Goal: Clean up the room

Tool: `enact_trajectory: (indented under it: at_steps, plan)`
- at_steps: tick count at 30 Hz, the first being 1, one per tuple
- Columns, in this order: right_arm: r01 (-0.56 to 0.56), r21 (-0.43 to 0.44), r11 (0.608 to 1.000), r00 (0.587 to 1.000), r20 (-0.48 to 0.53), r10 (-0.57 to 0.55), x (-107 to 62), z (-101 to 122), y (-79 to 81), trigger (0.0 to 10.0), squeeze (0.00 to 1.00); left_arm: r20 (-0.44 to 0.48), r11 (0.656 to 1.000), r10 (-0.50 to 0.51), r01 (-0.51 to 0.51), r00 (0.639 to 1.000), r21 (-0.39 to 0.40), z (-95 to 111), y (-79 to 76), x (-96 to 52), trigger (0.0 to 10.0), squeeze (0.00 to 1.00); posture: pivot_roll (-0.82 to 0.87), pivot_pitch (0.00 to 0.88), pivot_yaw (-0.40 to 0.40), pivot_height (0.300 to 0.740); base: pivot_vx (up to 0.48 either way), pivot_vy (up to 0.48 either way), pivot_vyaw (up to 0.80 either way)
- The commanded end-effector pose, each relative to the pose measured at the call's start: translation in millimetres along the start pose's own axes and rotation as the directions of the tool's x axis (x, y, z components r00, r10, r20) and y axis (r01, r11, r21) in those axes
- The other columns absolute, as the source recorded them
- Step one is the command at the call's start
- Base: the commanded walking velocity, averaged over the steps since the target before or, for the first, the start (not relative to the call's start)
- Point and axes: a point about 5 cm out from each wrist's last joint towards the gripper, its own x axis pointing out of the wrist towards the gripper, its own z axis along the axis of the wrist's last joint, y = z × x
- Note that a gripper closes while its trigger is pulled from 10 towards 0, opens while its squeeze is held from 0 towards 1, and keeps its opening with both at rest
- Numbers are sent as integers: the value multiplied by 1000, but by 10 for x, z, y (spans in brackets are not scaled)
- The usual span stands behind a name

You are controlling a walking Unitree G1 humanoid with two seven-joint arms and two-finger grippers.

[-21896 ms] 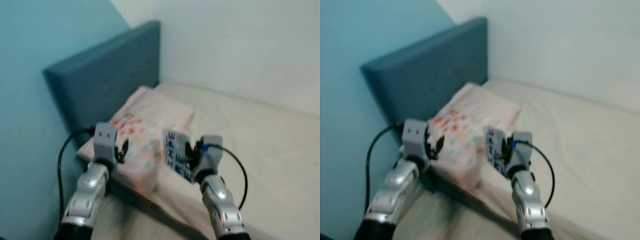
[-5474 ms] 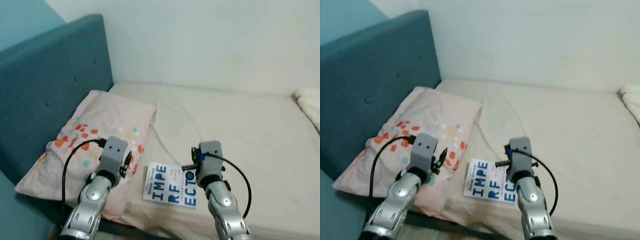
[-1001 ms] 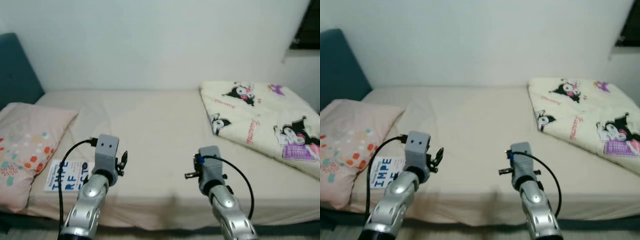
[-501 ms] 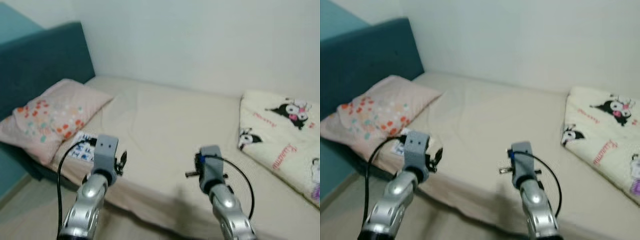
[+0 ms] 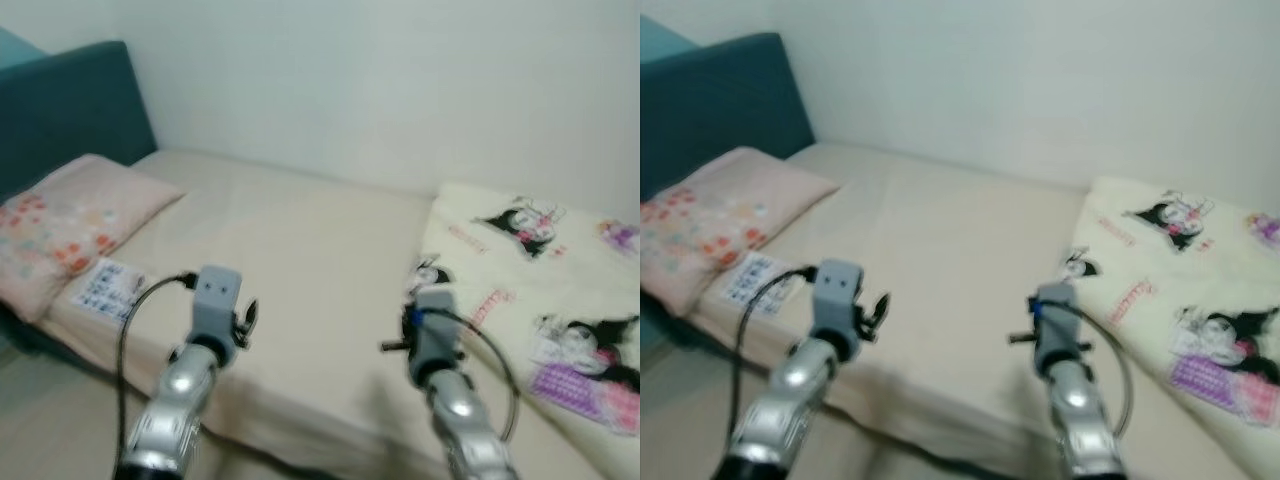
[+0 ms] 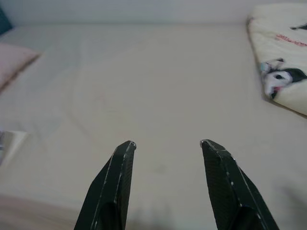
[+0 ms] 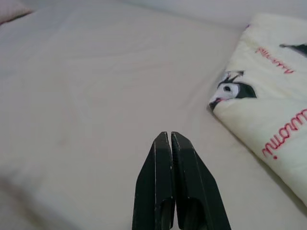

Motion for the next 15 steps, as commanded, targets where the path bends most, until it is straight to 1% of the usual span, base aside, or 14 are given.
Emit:
enact_trajectory:
  at_steps: [1,5,6,12,15]
  plan:
    - [19,5,1000,1000,-5,-18,-7,1,-56,10000,0,-14,1000,-3,3,1000,9,-34,-1,-9,10000,0,-24,25,-18,740,0,-480,0]
    - [27,22,999,1000,-11,-26,-11,-7,-61,10000,0,-15,1000,-4,5,1000,9,-34,-5,-4,10000,0,-26,27,-16,740,0,-480,0]
    - [29,28,999,1000,-12,-28,-16,-11,-61,10000,0,-15,1000,-5,5,1000,8,-34,-7,-1,10000,0,-26,27,-15,740,0,-480,-506]
    - [35,48,998,999,-15,-35,-23,-19,-61,10000,0,-14,1000,-9,9,1000,7,-29,-13,12,10000,0,-27,29,-10,740,0,-480,-800]
    - [39,42,998,999,-11,-39,-23,-12,-65,10000,0,-13,1000,-11,11,1000,7,-27,-13,16,10000,0,-27,29,-10,740,0,-480,0]
